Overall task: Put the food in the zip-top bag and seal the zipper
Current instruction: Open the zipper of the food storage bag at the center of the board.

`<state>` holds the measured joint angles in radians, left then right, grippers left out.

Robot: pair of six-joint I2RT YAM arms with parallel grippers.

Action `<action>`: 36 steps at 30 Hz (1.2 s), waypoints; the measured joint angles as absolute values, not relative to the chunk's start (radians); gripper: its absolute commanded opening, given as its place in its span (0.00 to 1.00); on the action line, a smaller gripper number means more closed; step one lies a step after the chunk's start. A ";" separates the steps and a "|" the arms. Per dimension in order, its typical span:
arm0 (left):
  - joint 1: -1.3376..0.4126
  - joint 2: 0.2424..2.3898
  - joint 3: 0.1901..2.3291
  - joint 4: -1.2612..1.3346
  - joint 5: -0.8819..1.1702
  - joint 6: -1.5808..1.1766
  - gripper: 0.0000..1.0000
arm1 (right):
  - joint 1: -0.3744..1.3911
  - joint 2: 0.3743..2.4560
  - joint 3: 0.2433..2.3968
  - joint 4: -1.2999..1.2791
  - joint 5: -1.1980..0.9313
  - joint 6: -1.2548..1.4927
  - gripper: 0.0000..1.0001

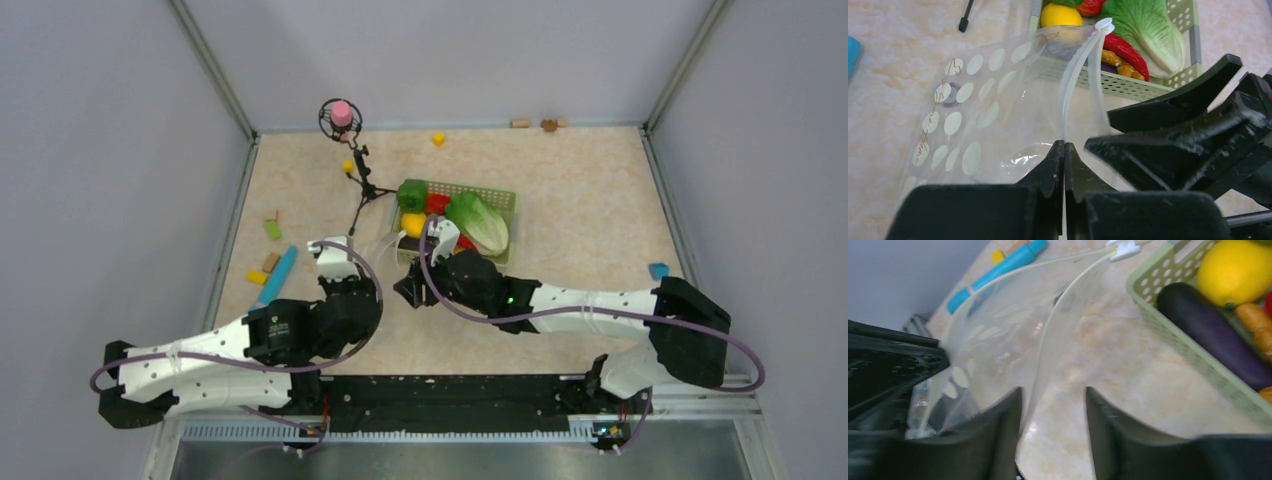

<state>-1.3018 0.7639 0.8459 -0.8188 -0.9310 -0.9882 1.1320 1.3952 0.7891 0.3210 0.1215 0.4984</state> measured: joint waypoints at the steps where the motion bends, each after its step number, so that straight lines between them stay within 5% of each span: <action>1: -1.302 0.764 0.846 -0.826 -0.937 -0.993 0.00 | 1.139 1.413 0.806 0.300 0.153 0.497 0.21; 3: -1.302 0.765 0.847 -0.855 -0.950 -1.008 0.00 | 1.145 1.435 0.833 0.261 0.213 0.498 0.00; 20: -1.304 0.775 0.933 -1.324 -1.052 -1.406 0.02 | 1.125 1.332 0.859 0.009 0.547 0.455 0.00; 23: -1.304 0.781 0.938 -1.376 -1.057 -1.454 0.38 | 1.122 1.306 0.857 0.017 0.508 0.440 0.00; 26: -1.304 0.778 0.937 -1.359 -1.053 -1.406 0.87 | 1.116 1.285 0.841 0.036 0.435 0.413 0.00; 27: -1.304 0.770 0.932 -1.313 -1.044 -1.348 0.94 | 1.114 1.283 0.838 0.041 0.416 0.409 0.00; 36: -1.303 0.855 0.924 -0.945 -0.924 -1.012 0.97 | 1.127 1.309 0.926 0.039 0.206 0.330 0.00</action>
